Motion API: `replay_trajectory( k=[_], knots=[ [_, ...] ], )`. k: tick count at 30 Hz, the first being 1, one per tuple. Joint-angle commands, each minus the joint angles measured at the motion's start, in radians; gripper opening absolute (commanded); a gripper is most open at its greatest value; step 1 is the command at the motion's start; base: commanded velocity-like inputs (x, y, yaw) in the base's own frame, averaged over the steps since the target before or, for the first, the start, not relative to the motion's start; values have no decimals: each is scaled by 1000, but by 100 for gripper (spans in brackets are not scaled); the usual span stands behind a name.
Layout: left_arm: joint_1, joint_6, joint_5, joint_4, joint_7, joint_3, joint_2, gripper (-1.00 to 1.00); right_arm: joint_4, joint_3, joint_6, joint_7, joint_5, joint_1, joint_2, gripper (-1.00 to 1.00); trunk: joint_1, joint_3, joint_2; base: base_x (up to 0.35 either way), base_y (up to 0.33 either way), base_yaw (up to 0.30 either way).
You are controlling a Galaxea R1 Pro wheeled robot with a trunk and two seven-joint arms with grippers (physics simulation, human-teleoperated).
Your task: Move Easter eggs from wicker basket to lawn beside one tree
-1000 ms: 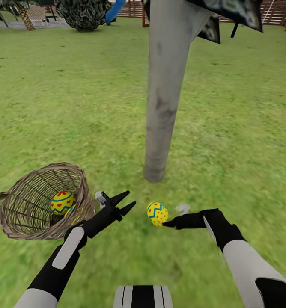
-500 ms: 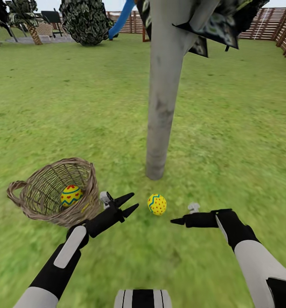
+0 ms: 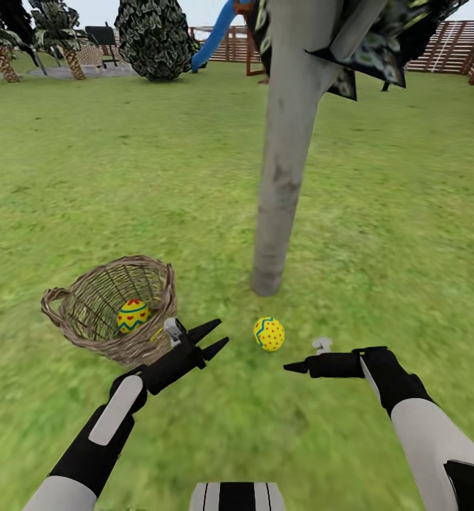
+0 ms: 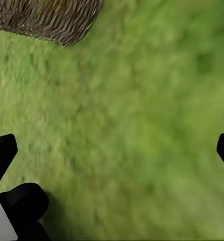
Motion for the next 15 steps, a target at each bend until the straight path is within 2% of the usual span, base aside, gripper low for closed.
replay_trajectory(
  k=[1,11,15],
  knots=[
    [-1,5,7,1,0,-2,0,100,-2,-6,8,8,9,0,0,100,0,-1,0,0,261,284],
    [-1,6,7,-1,0,-2,0,100,-2,-6,8,7,9,0,-2,100,0,-1,0,0,300,286],
    [-1,5,7,0,0,-2,0,100,-2,-6,8,5,9,0,-2,100,0,-1,0,0,303,77]
  ],
)
